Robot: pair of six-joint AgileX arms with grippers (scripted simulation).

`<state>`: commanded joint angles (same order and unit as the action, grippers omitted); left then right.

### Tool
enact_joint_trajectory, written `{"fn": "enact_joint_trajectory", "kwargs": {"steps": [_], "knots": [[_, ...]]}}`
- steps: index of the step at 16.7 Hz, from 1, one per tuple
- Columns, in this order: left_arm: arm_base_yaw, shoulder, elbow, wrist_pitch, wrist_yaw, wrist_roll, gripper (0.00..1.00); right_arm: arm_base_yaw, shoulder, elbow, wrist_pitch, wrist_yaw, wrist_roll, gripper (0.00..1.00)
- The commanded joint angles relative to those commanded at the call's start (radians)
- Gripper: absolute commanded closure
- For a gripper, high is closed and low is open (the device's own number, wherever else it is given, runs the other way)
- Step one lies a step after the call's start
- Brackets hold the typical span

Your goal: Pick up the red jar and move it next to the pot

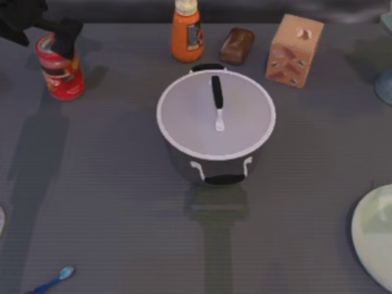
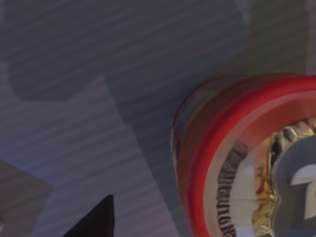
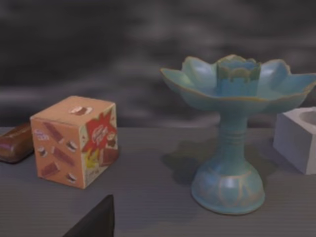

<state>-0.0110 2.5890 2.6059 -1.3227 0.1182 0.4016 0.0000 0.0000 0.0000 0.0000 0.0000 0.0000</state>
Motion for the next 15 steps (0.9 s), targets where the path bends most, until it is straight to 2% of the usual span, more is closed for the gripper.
{"fn": "enact_joint_trajectory", "kwargs": {"steps": [9,14,15], "knots": [[-0.009,0.043,-0.097,0.141,-0.002,-0.009,0.0,0.0,0.0,0.0,0.0,0.0,0.0,0.0],[-0.01,0.046,-0.105,0.152,-0.002,-0.009,0.0,0.0,0.0,0.0,0.0,0.0,0.0,0.0],[-0.01,0.046,-0.105,0.152,-0.002,-0.009,0.08,0.0,0.0,0.0,0.0,0.0,0.0,0.0]]}}
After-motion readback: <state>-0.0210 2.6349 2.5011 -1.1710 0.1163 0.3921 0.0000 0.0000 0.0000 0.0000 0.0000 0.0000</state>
